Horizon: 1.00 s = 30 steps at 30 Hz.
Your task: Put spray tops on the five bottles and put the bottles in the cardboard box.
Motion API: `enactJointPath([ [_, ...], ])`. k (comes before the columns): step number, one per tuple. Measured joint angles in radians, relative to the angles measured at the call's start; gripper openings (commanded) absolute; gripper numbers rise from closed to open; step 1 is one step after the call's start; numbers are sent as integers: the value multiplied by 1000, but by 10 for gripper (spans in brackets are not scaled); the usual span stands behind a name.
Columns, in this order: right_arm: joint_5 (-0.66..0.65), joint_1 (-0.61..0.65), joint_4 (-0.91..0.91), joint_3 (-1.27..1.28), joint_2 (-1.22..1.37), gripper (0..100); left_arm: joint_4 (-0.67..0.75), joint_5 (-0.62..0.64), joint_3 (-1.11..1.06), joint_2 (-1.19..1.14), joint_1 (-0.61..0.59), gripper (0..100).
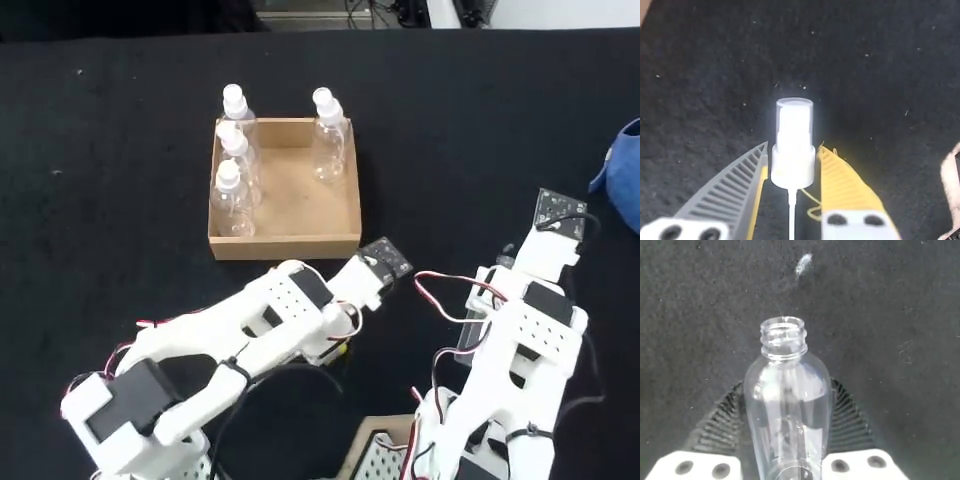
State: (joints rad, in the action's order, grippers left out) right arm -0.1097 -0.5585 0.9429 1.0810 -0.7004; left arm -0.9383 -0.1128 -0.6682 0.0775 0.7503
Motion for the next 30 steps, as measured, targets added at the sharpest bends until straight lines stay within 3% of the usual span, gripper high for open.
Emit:
enactJointPath([
  [6,0,0,0,0,0,11,-181,-91,20,41,-104,30],
  [13,0,72,0,0,0,11,-365,-232,29,315,-322,30],
  [19,0,140,0,0,0,11,-387,-308,-97,508,-470,30],
  [30,0,150,0,26,0,11,-359,-445,-253,535,-654,46],
])
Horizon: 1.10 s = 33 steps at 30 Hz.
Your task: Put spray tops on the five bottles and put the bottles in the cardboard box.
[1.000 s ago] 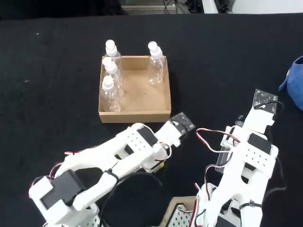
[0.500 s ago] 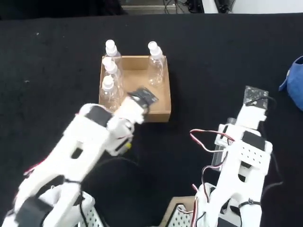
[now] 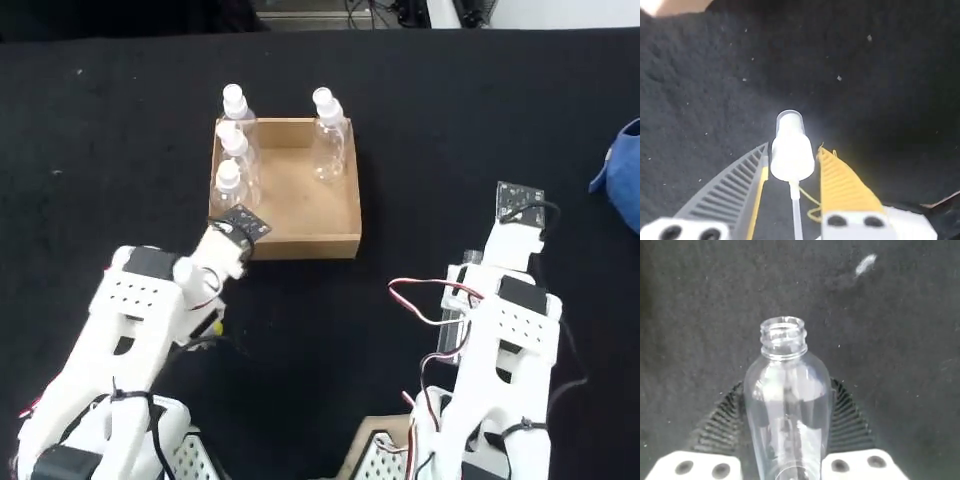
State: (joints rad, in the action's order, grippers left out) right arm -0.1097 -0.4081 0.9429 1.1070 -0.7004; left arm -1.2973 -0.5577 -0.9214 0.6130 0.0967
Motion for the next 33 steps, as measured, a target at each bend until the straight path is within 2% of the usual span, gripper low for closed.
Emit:
enactJointPath([
  [5,0,0,0,0,0,11,-66,-69,14,0,-64,134],
  [12,0,0,0,0,0,11,-109,-104,98,2,-112,136],
  [23,0,0,0,9,0,11,-110,-284,52,2,-114,134],
  [27,0,0,0,9,0,11,-103,-230,5,2,-98,134],
  [33,0,0,0,9,0,11,20,-110,-127,2,-94,134],
])
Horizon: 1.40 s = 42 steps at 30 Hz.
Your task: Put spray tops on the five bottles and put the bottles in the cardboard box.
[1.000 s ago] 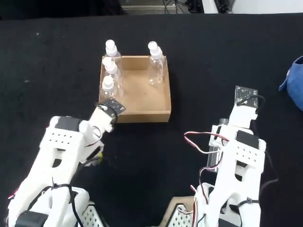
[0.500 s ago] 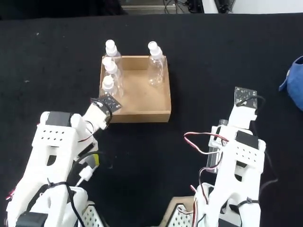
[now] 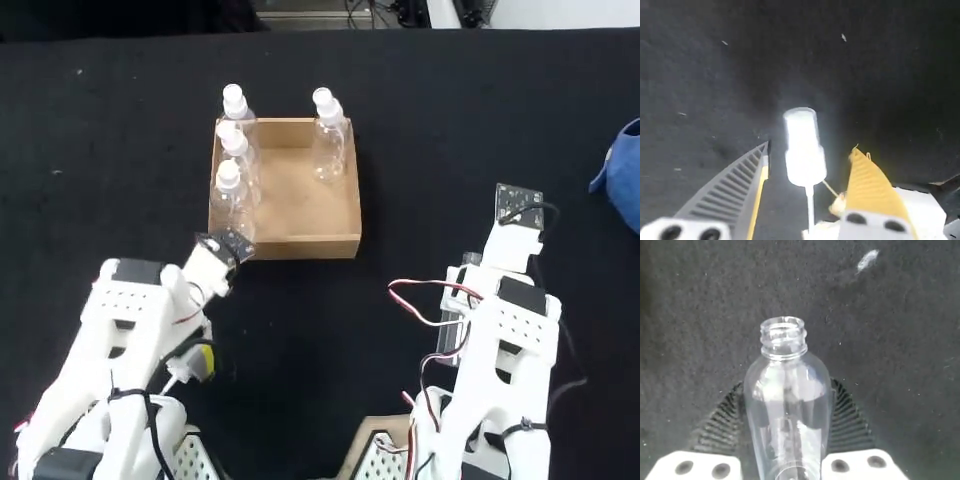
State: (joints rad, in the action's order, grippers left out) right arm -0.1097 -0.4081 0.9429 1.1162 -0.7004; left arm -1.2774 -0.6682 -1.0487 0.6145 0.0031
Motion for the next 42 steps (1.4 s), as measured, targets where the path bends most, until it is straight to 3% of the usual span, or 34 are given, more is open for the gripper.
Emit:
enactJointPath([
  [6,0,0,0,0,0,11,120,6,-126,0,5,129],
  [8,0,0,0,0,0,11,138,6,-150,0,5,59],
  [9,0,0,0,0,0,11,141,6,-152,0,5,19],
  [22,0,0,0,0,0,11,94,8,-97,12,3,30],
  [29,0,0,0,0,0,11,212,-123,-49,12,-173,30],
  [35,0,0,0,0,0,11,233,-204,-14,12,-292,30],
  [42,0,0,0,0,0,11,233,-218,11,12,-324,35],
])
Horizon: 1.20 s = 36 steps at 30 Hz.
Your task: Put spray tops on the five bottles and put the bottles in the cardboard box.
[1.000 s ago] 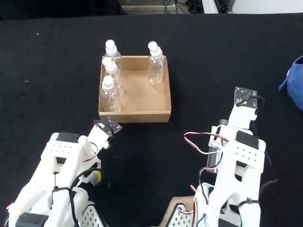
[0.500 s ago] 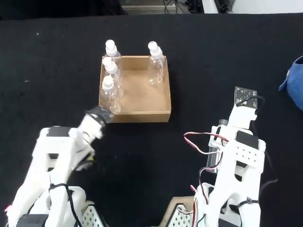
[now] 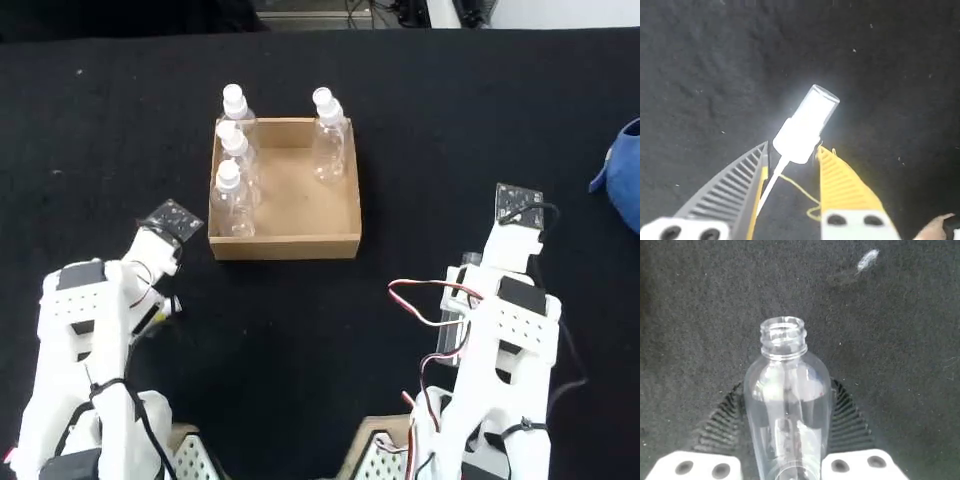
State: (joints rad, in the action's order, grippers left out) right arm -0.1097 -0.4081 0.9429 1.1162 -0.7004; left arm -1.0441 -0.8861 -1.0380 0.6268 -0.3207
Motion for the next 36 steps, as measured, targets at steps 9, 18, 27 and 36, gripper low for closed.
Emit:
enactJointPath([
  [9,0,0,0,14,0,11,-195,-98,189,-104,71,152],
  [18,0,0,0,14,0,11,-212,-172,316,-377,71,152],
  [27,0,0,0,14,0,11,-163,-172,364,-500,71,34],
  [36,0,0,0,14,0,11,-61,-173,293,-483,63,29],
])
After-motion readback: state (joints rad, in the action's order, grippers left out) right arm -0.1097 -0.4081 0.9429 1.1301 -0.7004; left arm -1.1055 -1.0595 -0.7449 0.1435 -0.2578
